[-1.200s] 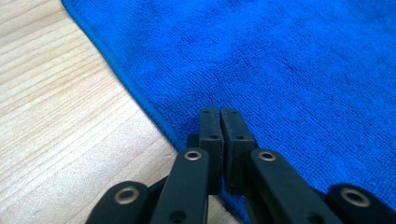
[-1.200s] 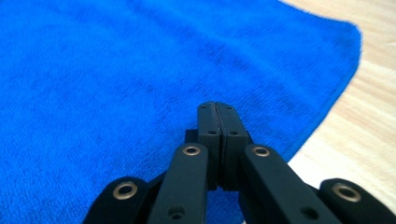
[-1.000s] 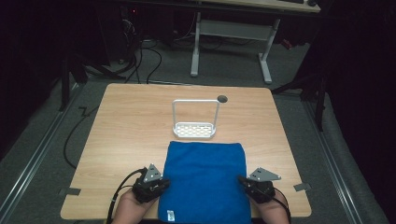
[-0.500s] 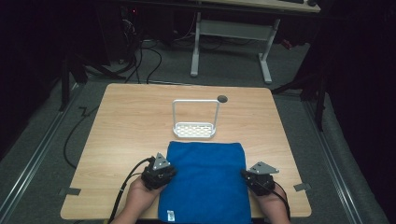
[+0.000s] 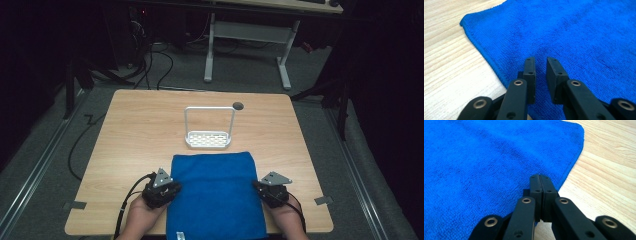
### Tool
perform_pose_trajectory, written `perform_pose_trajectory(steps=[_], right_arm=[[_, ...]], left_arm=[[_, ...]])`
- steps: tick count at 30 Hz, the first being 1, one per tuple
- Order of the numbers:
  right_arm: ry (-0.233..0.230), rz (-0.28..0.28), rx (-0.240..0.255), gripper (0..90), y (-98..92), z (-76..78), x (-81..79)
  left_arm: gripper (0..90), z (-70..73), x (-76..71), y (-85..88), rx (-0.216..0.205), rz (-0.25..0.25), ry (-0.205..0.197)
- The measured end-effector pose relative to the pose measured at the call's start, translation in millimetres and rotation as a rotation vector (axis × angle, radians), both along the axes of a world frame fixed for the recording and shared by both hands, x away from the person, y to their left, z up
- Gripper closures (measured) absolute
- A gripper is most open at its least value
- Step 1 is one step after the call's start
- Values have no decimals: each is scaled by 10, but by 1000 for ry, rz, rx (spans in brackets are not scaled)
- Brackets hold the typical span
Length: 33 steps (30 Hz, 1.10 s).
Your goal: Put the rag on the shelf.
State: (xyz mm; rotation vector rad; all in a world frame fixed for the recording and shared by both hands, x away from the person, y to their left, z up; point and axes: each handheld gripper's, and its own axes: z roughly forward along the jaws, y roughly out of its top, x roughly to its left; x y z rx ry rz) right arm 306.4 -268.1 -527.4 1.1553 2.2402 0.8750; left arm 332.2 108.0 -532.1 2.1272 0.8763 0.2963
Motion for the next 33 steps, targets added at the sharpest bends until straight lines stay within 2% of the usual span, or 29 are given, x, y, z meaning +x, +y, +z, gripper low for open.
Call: perform_pose_trajectory(steps=[2, 3, 4, 5, 6, 7, 8, 11, 12, 13, 14, 15, 17, 18, 21, 26, 27, 30, 31, 33], right_arm=[[-1, 0, 0, 892, 0, 1, -2], [-9, 0, 29, 879, -14, 21, -21], [-9, 0, 29, 879, -14, 21, -21], [-28, -12, 48, 866, -39, 54, -42], [-28, -12, 48, 866, -39, 54, -42], [-44, -21, 61, 846, -75, 79, -60], [-44, -21, 61, 846, -75, 79, -60], [-47, -38, 70, 796, -141, 74, -76], [-47, -38, 70, 796, -141, 74, -76], [-47, -44, 73, 782, -151, 70, -75], [-46, -53, 82, 746, -180, 60, -67], [-46, -53, 82, 746, -180, 60, -67], [-56, -57, 89, 716, -207, 70, -65], [-55, -60, 95, 711, -212, 74, -73], [-59, -60, 100, 700, -233, 70, -91], [-53, -63, 101, 691, -252, 59, -91], [-51, -69, 105, 684, -251, 56, -85], [-54, -71, 112, 660, -243, 61, -76], [-54, -71, 112, 660, -243, 61, -76], [-60, -79, 141, 651, -240, 87, -37]], left_arm=[[782, 3, 15, 9, -8, 2, 11], [759, 5, 20, 13, -18, 4, 21], [759, 13, 21, 17, -15, 3, 16], [746, 52, 28, 34, -15, 8, -10], [741, 52, 28, 34, -15, 8, -10], [737, 89, 54, 61, -41, 28, -23], [731, 89, 54, 61, -41, 28, -23], [690, 135, 153, 100, -44, 65, -49], [672, 135, 153, 100, -44, 65, -49], [672, 137, 203, 105, -37, 77, -50], [630, 119, 299, 110, -25, 102, -45], [608, 119, 299, 110, -25, 102, -45], [592, 104, 401, 112, -19, 133, -45], [589, 102, 446, 107, -22, 140, -42], [578, 107, 584, 67, -28, 158, -67], [580, 42, 718, 35, -28, 164, -71], [593, 1, 784, 33, -37, 176, -57], [606, -8, 835, 26, -33, 187, -47], [606, -4, 843, 28, -45, 190, -58], [619, -11, 856, 25, -43, 195, -53]])
